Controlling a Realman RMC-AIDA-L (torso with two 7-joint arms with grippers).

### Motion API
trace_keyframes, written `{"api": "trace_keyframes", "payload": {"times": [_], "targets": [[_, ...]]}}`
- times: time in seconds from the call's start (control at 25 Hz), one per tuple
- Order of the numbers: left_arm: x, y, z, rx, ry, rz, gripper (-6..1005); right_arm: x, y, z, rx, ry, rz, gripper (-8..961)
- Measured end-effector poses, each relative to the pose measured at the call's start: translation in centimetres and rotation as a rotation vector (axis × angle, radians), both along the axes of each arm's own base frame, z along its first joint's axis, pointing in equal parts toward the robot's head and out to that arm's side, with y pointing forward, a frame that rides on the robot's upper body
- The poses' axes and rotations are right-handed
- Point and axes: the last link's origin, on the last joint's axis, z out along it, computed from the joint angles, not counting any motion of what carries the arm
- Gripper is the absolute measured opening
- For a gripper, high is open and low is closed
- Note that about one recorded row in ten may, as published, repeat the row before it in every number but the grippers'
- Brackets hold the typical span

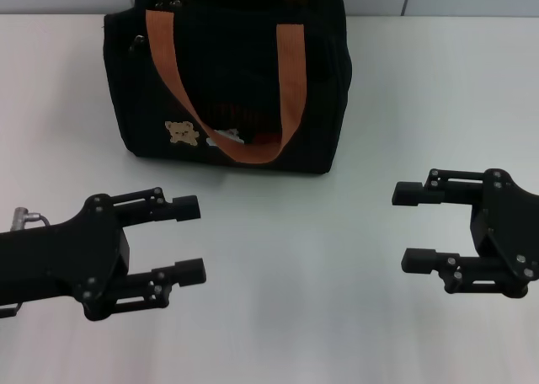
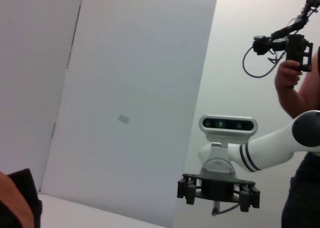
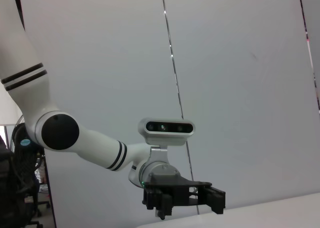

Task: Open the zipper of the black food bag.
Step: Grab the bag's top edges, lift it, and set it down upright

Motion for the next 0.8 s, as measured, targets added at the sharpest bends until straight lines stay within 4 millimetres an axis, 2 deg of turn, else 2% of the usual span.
{"api": "trace_keyframes", "payload": {"times": [0.2,0.28,0.48,0.64,0.68,0.8], "targets": [[-0.5,0.4,-0.1,0.037,-0.006,0.047,695,0.1,0.1,0.0,0.006,-0.004,-0.006,676],[-1.5,1.7,-0.5,0.100,0.050,0.134,695,0.2,0.1,-0.1,0.011,-0.008,-0.011,676],[-3.0,3.3,-0.9,0.200,0.109,0.263,694,0.3,0.0,-0.1,0.014,-0.008,-0.018,676],[-3.2,3.5,-0.9,0.230,0.108,0.286,694,0.4,-0.1,-0.2,0.014,-0.003,-0.026,676],[-3.7,4.2,-0.9,0.305,0.116,0.325,694,0.4,-0.2,-0.3,0.011,0.004,-0.030,675],[-4.1,5.3,-1.0,0.383,0.129,0.361,694,0.5,-0.3,-0.4,0.009,0.009,-0.031,675]]}}
